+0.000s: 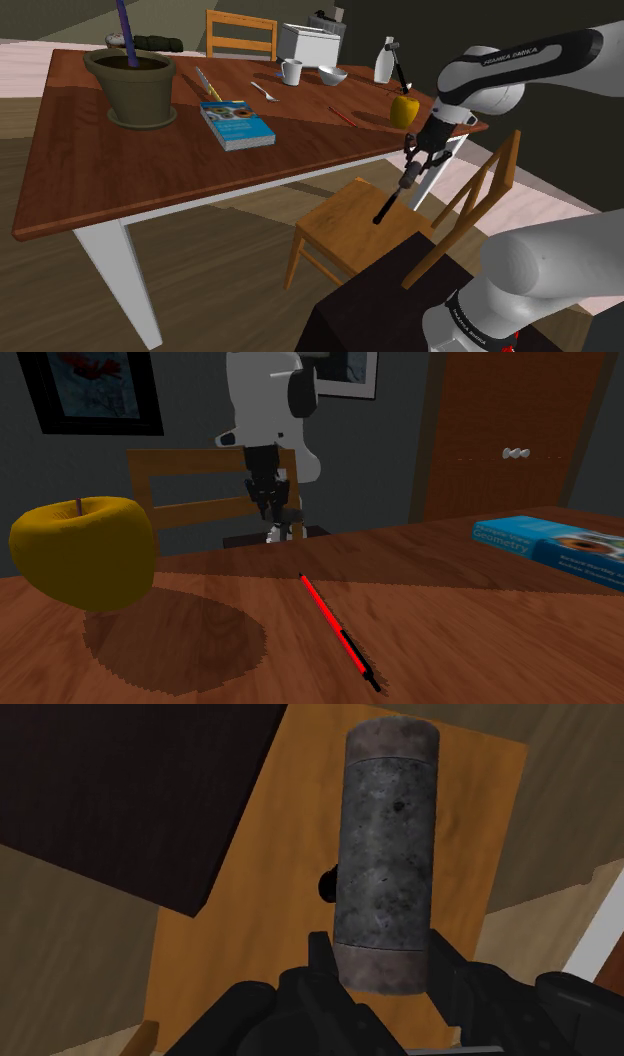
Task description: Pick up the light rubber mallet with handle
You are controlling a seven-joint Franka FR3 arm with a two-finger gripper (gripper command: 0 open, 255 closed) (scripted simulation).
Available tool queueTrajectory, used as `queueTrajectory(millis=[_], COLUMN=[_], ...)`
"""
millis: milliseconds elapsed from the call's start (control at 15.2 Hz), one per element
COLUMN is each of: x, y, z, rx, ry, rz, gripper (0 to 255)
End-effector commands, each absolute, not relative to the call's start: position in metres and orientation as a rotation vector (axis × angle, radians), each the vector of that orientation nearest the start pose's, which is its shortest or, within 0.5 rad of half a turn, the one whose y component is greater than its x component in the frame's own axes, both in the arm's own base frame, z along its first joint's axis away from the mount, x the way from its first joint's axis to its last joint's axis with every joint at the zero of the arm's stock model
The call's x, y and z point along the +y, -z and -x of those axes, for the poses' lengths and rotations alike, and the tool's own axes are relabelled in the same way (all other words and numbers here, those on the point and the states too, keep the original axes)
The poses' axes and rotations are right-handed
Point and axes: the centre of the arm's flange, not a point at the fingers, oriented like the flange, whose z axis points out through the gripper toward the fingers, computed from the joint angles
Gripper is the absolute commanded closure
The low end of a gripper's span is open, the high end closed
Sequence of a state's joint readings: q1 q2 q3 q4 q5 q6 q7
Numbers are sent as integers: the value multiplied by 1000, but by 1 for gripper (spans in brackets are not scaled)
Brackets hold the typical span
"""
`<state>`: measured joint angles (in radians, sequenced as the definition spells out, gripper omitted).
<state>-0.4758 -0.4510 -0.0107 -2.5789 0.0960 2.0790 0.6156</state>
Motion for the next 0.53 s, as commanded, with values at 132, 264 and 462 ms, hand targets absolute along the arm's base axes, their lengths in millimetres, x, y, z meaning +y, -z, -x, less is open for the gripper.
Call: queueTrajectory(millis=[132,264,462], x=[-177,-177,-177], y=[-431,-442,-448], z=[-347,-347,-346], rx=[1662,1662,1662], ry=[-84,-84,-84], rz=[2565,2565,2565], gripper=[255,255,255])
